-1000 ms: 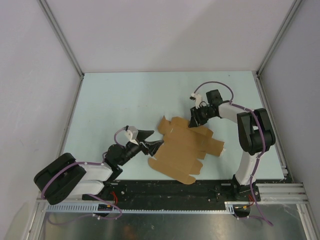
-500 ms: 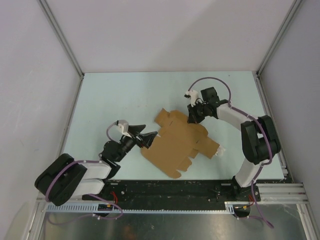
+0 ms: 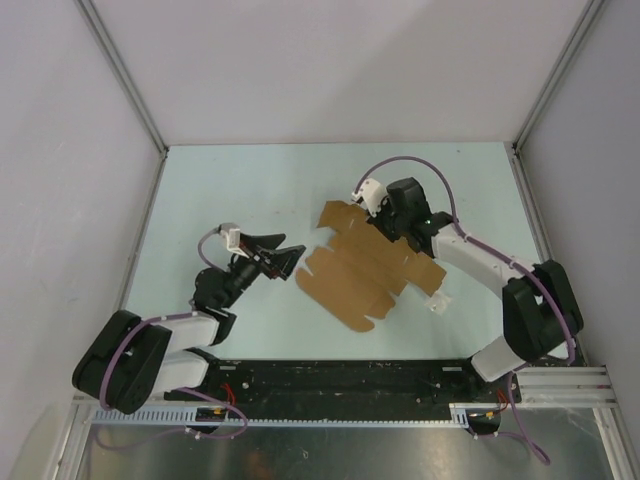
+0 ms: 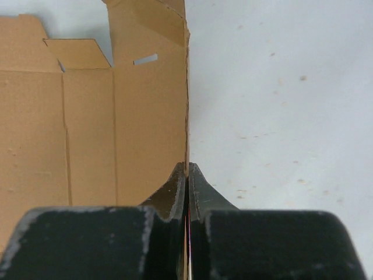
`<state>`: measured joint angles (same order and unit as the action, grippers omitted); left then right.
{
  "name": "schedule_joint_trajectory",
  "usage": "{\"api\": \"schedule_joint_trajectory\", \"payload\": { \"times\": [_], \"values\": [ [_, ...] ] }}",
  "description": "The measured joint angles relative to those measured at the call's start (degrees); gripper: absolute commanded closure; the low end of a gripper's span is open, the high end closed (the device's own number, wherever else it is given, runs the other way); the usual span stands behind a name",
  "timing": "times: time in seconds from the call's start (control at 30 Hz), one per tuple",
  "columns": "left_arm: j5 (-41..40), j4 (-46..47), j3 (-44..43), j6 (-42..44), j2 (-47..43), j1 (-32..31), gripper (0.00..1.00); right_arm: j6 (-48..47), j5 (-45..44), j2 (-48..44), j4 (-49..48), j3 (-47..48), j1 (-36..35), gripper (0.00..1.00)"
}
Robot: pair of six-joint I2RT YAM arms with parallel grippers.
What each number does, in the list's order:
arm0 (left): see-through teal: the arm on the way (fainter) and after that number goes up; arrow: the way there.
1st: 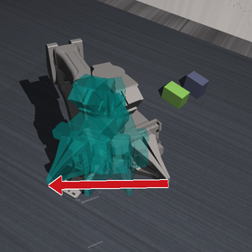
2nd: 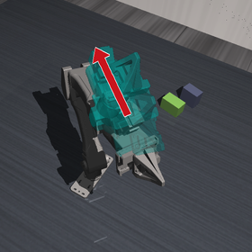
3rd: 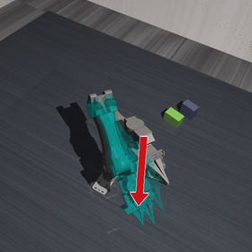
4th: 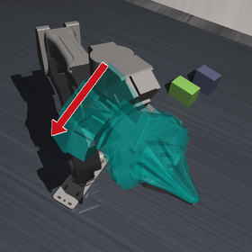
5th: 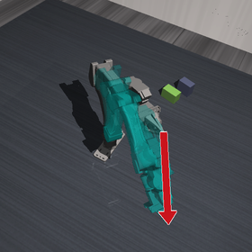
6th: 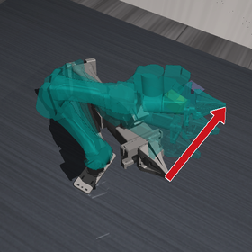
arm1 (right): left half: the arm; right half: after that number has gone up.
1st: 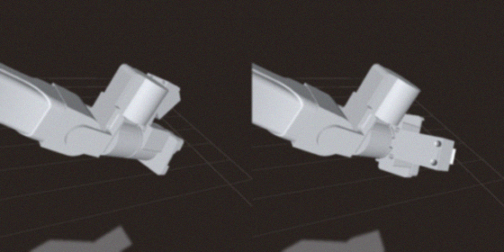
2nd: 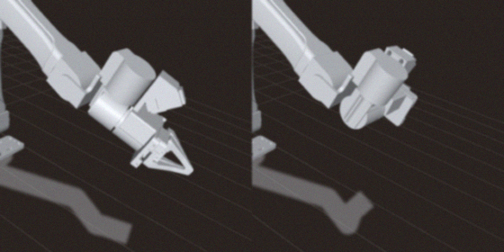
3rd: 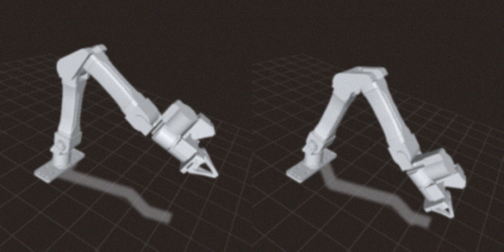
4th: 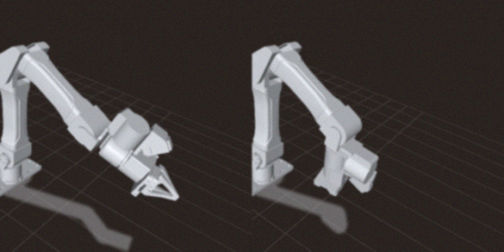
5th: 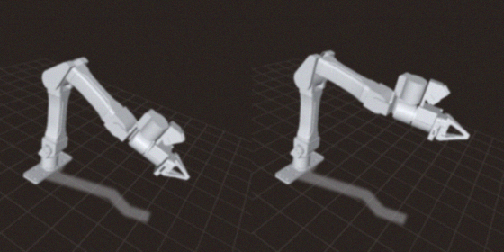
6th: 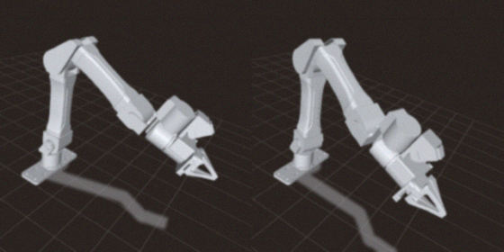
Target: Fold the paper box
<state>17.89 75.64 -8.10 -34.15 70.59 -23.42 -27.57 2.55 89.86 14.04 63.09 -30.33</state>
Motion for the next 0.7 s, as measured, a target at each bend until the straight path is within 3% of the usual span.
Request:
{"api": "schedule_joint_trajectory", "payload": {
  "times": [0.03,0.07,0.13,0.17,0.37,0.43,0.5,0.7],
  "values": [
    [0.5,0.0,0.0,-0.2,-0.2,0.7,0.16,-1.6,-1.0,-1.5,-1.2,-1.4,-0.2,1.00],
    [0.7,0.1,0.0,-0.5,-0.2,1.5,0.34,-3.3,-2.0,-3.0,-2.3,-2.8,-0.5,1.00],
    [1.5,0.0,0.0,-1.6,0.0,3.5,0.49,-6.3,-3.2,-5.8,-4.5,-5.7,-1.5,1.00],
    [1.9,0.1,-0.1,-2.1,0.3,4.4,0.62,-7.8,-3.7,-7.3,-5.7,-7.3,-2.2,1.00],
    [7.0,-0.2,-2.7,-5.5,5.9,8.4,0.89,-12.3,-2.0,-12.8,-10.3,-11.8,-3.7,1.00],
    [9.9,-0.2,-4.2,-6.2,7.9,9.2,0.92,-13.0,-1.0,-14.0,-10.9,-12.1,-3.7,1.00],
    [12.0,-0.3,-4.9,-6.4,8.4,9.4,0.86,-13.4,0.6,-15.3,-11.5,-12.3,-3.9,1.00],
    [13.8,-0.3,-4.0,-5.5,4.9,9.6,0.25,-14.6,2.6,-16.8,-12.2,-13.8,-5.5,1.00]
  ]
}}
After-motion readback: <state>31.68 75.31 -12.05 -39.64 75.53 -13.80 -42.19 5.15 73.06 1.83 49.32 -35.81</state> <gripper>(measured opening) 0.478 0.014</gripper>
